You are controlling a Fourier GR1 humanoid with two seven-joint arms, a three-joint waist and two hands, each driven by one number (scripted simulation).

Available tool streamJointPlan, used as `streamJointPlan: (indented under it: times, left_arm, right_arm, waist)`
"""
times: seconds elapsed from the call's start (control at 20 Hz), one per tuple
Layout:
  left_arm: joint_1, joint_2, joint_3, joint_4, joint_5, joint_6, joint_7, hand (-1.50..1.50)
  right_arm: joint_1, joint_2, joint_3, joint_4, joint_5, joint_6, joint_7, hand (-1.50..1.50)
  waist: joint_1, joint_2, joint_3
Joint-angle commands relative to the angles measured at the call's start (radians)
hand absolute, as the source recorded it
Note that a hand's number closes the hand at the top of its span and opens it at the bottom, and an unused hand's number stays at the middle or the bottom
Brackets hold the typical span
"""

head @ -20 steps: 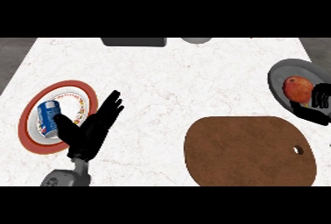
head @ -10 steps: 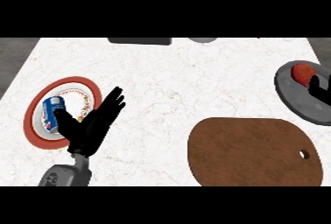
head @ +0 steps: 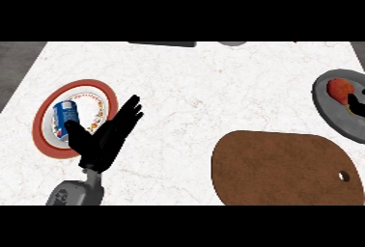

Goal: Pick the pear from the cutting board and place it in the pan

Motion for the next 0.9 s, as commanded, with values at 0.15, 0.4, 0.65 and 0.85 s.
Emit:
streamJointPlan:
  times: [0.15, 0.4, 0.65, 0.85]
  left_arm:
    - [0.001, -0.016, -0.020, -0.002, -0.013, 0.002, -0.010, 0.00]
    - [0.003, -0.002, 0.008, 0.001, 0.007, -0.004, 0.002, 0.00]
    - [0.035, -0.011, -0.001, 0.007, -0.003, -0.008, -0.036, 0.00]
    - [0.011, 0.008, 0.022, 0.005, 0.003, -0.004, -0.009, 0.00]
  right_arm:
    - [-0.042, -0.027, 0.027, 0.121, 0.041, 0.098, 0.042, -1.50]
    - [-0.084, -0.003, -0.096, 0.095, -0.097, 0.224, -0.071, -1.50]
    - [-0.050, -0.012, -0.208, 0.122, -0.216, 0.365, -0.143, -1.50]
    - [-0.043, -0.093, -0.229, 0.163, -0.240, 0.554, -0.095, -1.50]
  waist:
    - [0.017, 0.006, 0.005]
    - [-0.007, -0.002, 0.007]
    - [-0.022, -0.002, 0.006]
    - [-0.026, -0.001, 0.005]
